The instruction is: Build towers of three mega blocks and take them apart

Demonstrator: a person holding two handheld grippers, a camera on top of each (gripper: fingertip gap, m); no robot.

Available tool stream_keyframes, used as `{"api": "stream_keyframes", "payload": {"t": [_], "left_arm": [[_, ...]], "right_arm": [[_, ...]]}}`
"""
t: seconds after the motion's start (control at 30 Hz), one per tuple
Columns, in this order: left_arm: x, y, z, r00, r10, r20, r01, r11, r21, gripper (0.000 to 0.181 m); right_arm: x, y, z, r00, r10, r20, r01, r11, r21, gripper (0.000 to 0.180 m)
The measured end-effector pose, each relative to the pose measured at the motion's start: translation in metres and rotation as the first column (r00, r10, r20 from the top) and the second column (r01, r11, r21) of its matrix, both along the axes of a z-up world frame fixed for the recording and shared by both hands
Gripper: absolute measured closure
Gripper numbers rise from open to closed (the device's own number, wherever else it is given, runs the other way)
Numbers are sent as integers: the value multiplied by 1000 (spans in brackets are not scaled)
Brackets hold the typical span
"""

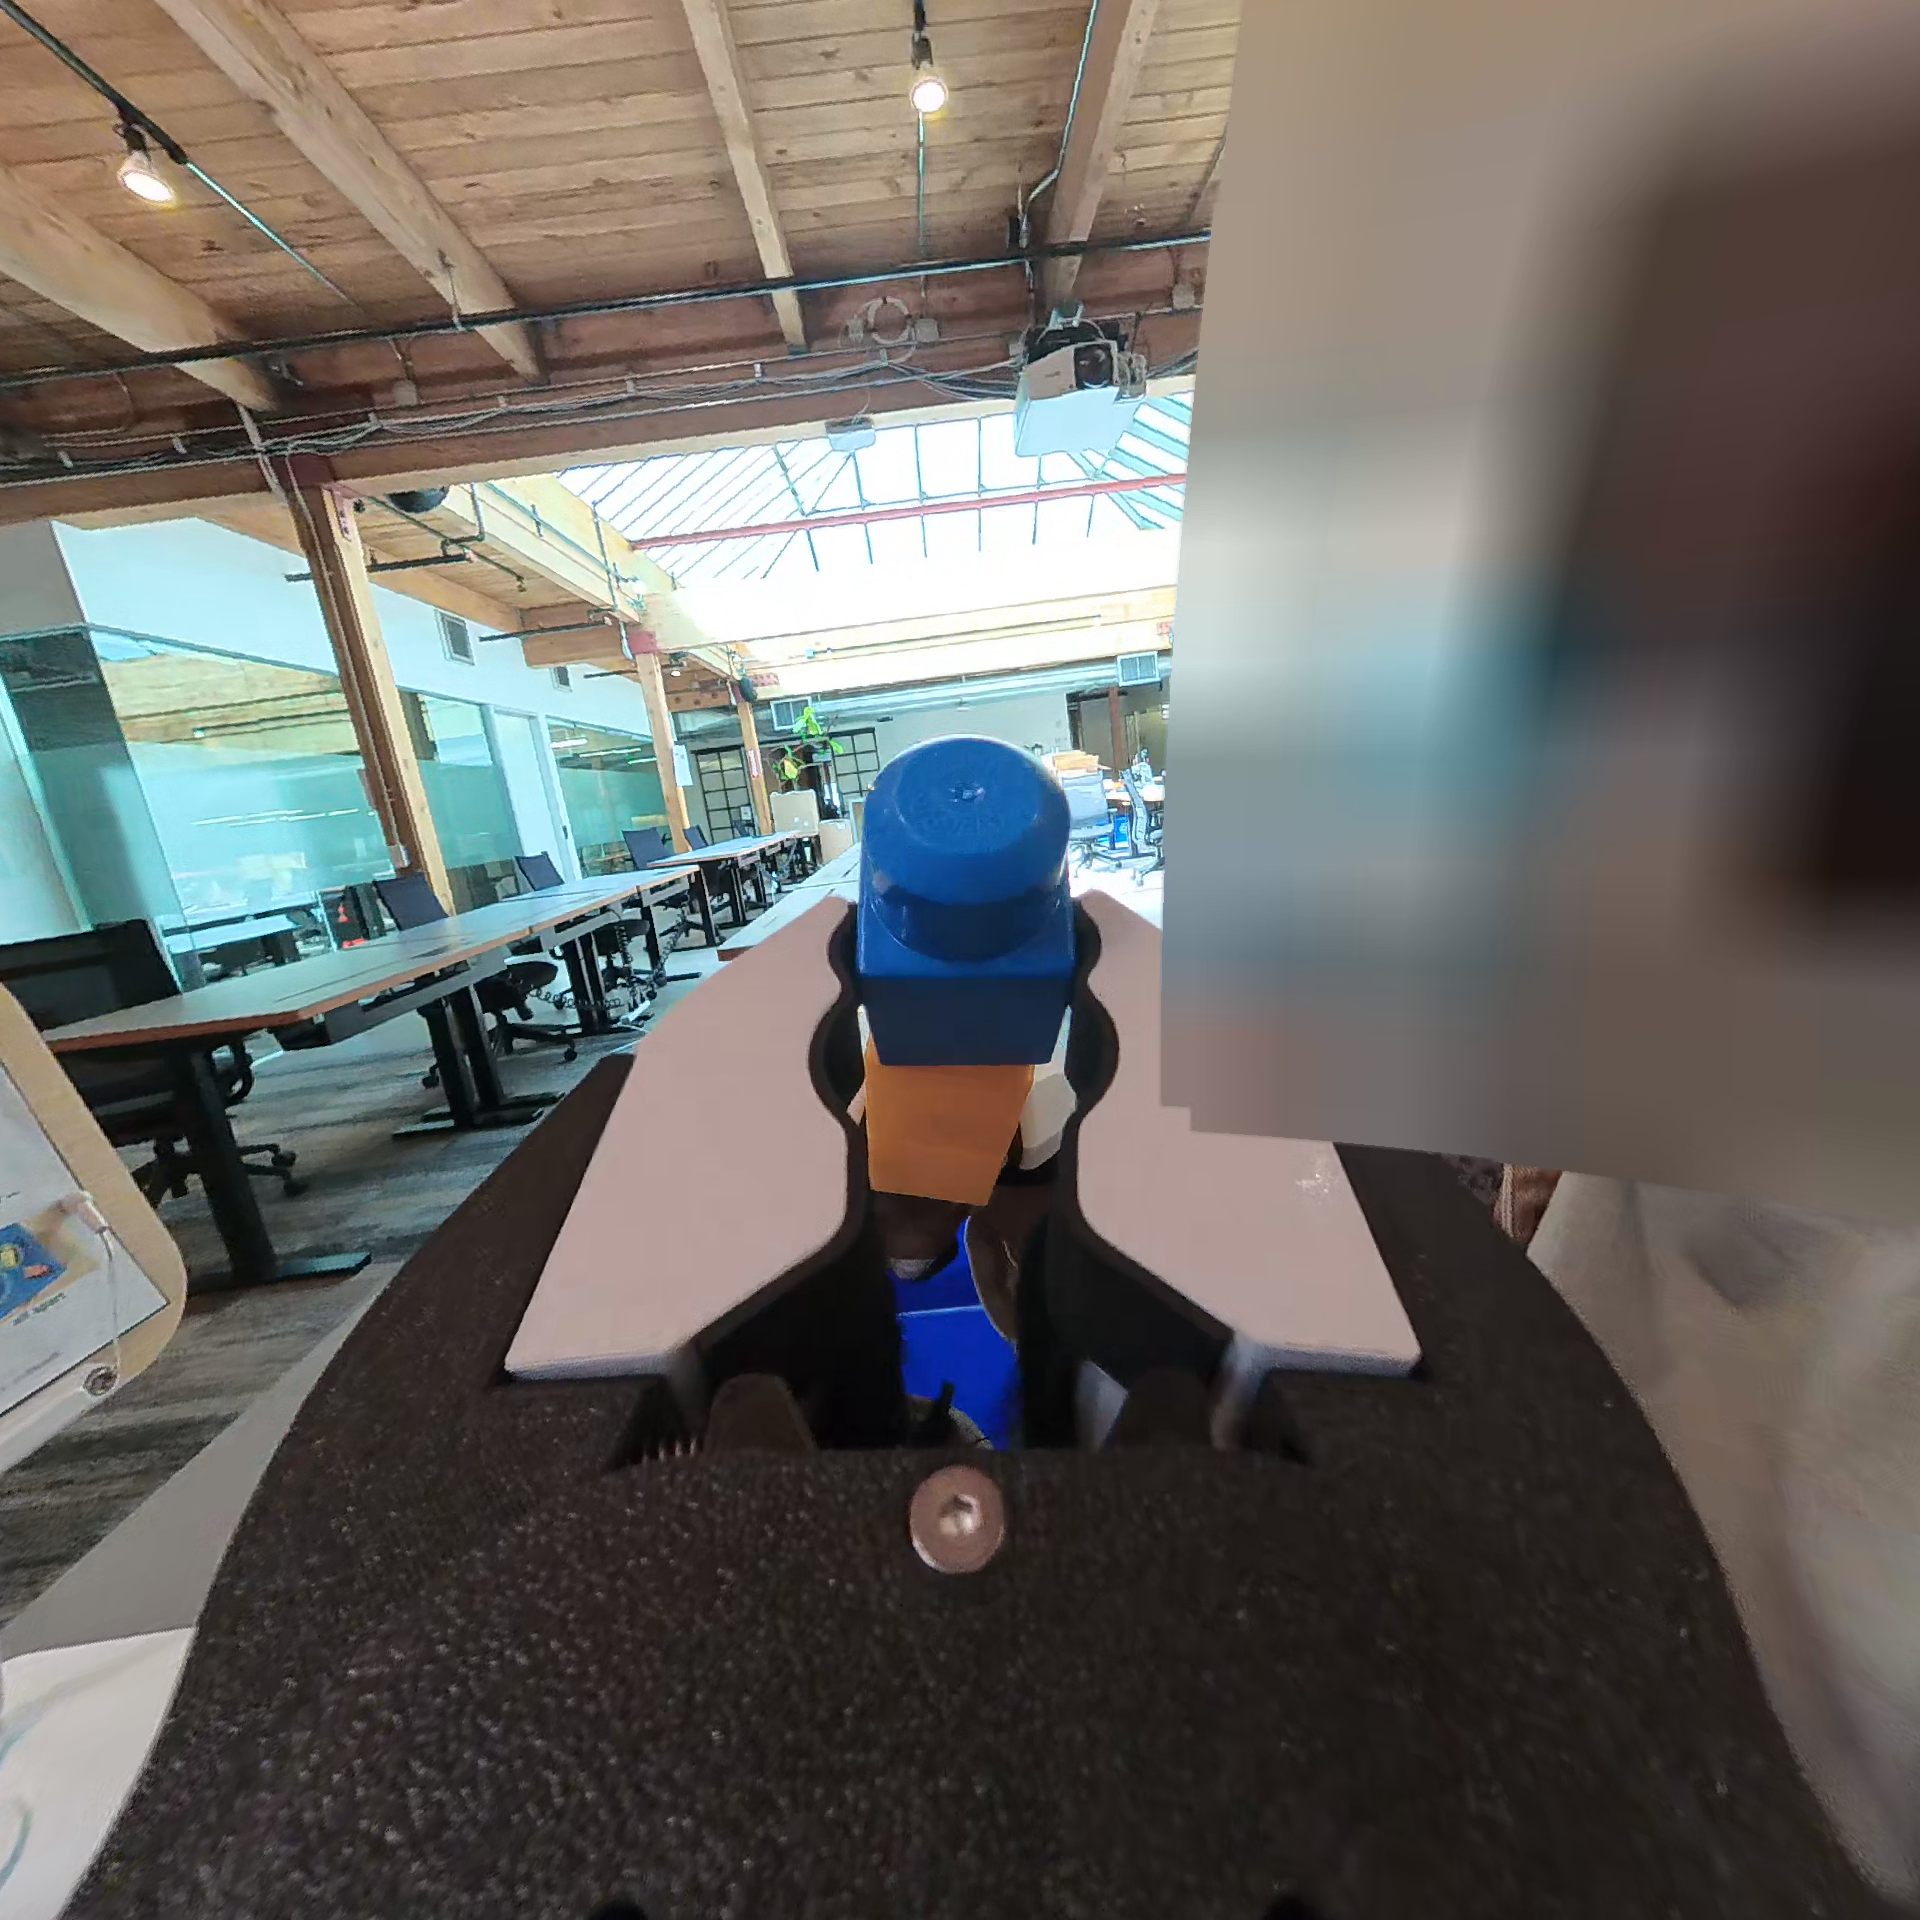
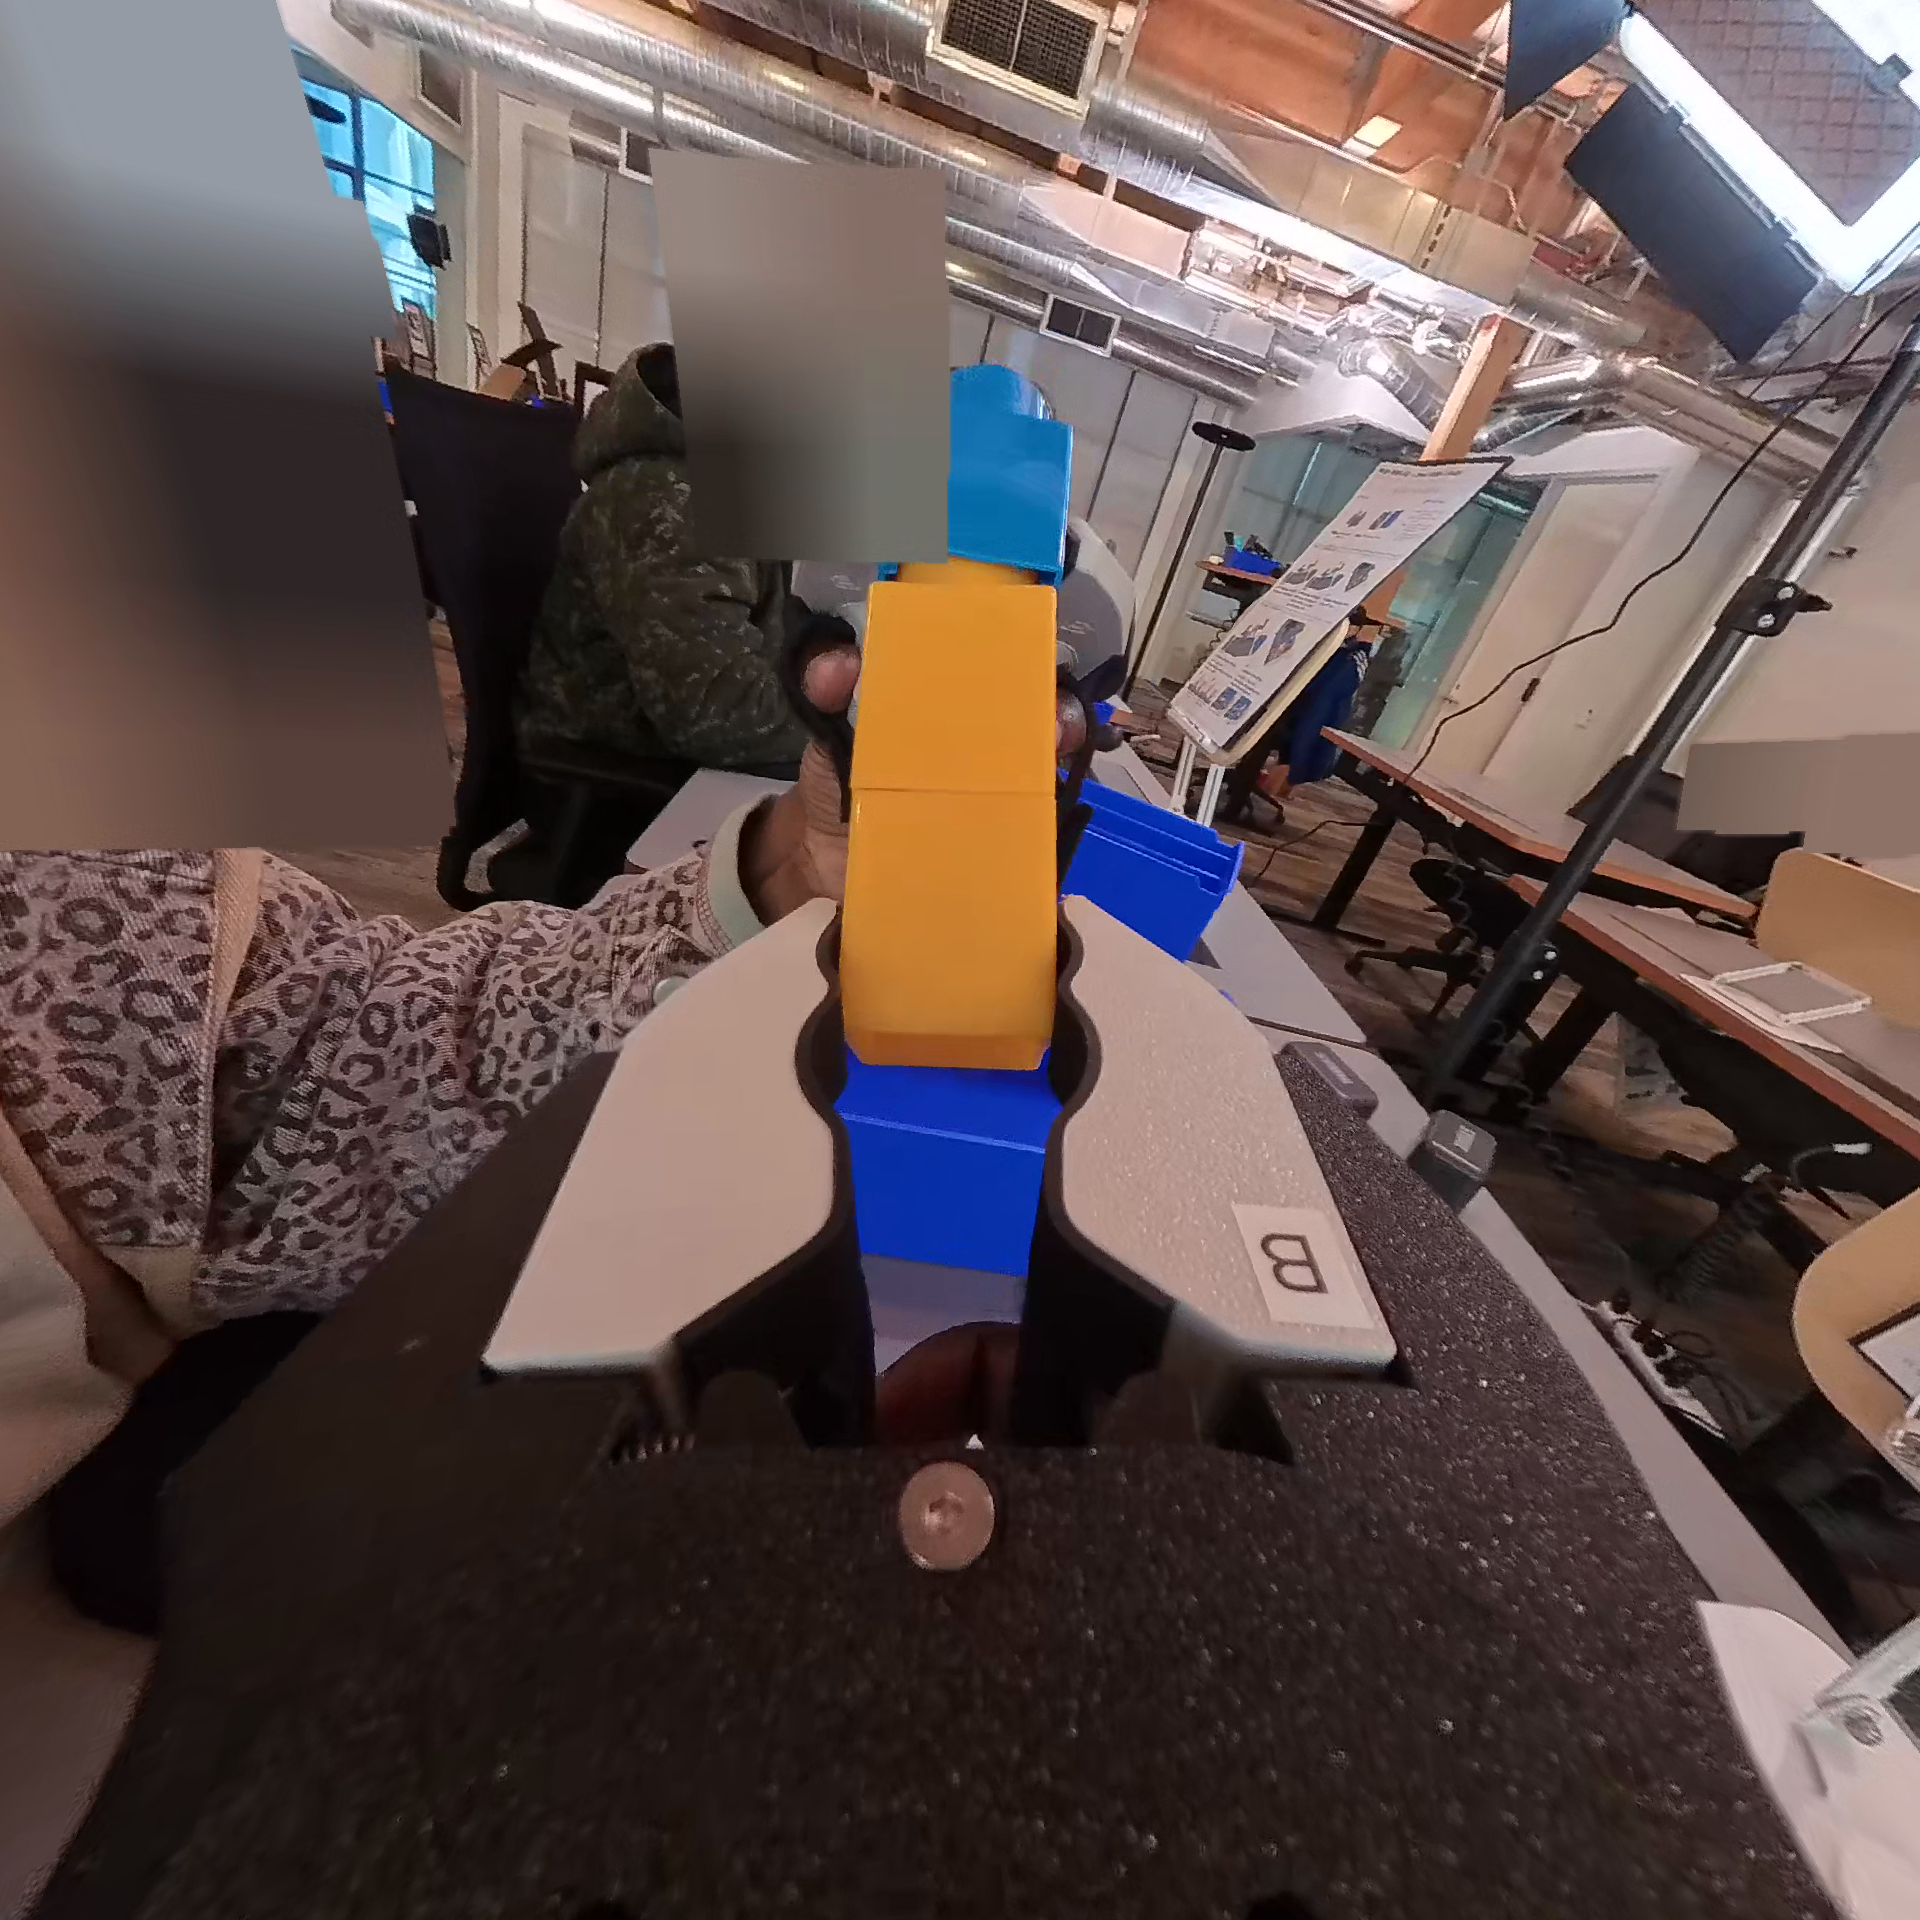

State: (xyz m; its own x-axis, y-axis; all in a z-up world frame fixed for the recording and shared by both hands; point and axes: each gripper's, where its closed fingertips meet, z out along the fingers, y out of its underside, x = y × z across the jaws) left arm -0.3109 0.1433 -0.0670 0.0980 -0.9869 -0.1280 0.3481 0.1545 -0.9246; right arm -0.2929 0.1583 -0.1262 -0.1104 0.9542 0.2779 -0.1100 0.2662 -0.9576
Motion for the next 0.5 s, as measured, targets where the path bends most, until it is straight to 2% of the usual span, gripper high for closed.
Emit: {"api": "stream_keyframes", "payload": {"t": [0.23, 0.37, 0.43, 0.5], "left_arm": [[2, -1, -11, 993, 55, -100, -52, 998, 34, 144], [5, 0, -6, 991, 106, -76, -100, 992, 83, 143], [11, 8, 2, 977, 213, -30, -208, 970, 128, 114], [8, 17, 21, 939, 330, 92, -340, 931, 135, 87]], "right_arm": [[-3, -3, -5, 999, 42, 28, -41, 998, -51, 144], [-4, -3, -1, 999, 50, -11, -50, 997, -51, 144], [-5, 2, 4, 998, 22, -60, -25, 998, -53, 144], [-6, 11, 5, 996, -31, -80, 27, 999, -44, 144]]}}
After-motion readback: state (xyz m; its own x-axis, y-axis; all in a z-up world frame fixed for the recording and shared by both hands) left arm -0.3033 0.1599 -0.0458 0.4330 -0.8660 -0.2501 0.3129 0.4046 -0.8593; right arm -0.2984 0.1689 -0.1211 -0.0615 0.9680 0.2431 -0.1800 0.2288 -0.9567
